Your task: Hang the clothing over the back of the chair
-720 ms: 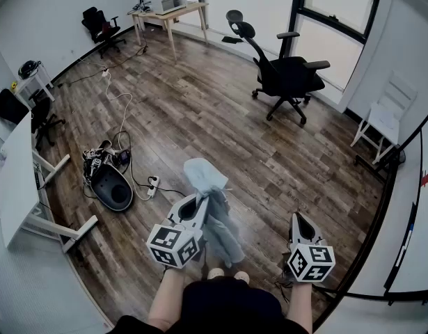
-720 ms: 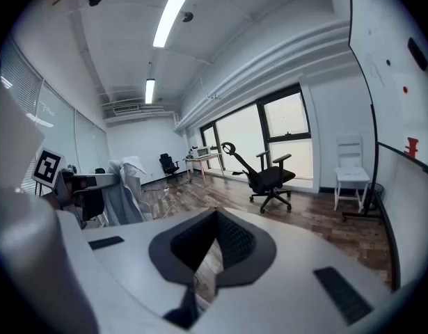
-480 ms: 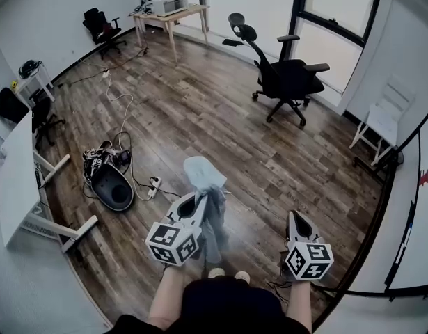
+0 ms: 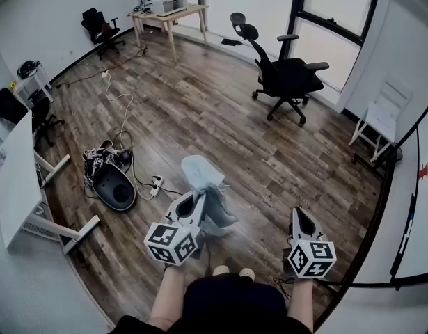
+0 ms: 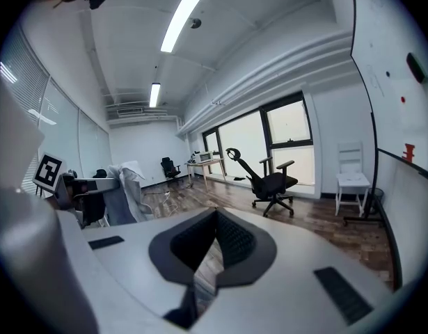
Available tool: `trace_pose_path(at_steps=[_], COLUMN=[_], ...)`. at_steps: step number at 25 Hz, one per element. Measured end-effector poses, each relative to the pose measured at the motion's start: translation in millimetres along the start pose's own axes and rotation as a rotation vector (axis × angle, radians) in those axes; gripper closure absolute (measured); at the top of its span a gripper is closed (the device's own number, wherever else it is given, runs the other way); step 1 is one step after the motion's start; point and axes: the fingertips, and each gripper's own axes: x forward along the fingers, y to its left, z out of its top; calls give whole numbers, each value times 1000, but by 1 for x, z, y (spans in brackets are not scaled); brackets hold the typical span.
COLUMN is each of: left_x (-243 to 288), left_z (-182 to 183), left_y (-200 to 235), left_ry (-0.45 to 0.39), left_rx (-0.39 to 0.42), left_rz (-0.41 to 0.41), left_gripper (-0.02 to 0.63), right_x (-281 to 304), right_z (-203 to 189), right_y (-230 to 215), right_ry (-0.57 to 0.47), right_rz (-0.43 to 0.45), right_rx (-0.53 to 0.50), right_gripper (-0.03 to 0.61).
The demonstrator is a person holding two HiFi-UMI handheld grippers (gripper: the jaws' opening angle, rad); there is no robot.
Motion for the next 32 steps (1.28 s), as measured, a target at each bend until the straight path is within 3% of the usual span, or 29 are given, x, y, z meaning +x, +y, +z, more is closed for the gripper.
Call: trace_pose_path(at_steps=[15, 22, 32], left_x=[-35, 0, 105], left_z=[-21, -13, 21], left_y=[24, 39, 44], left_ry=[41, 42, 15], left_rx=[7, 0, 10], left_rz=[-16, -3, -22], left_gripper=[595, 595, 595], right_x=[-11, 30, 112], right_z=[-44, -26, 31], right_y=[34, 25, -28], right_ry=[31, 43, 20], right_rz=[-36, -12, 1], right_rx=[37, 20, 3], right_gripper=[578, 578, 578])
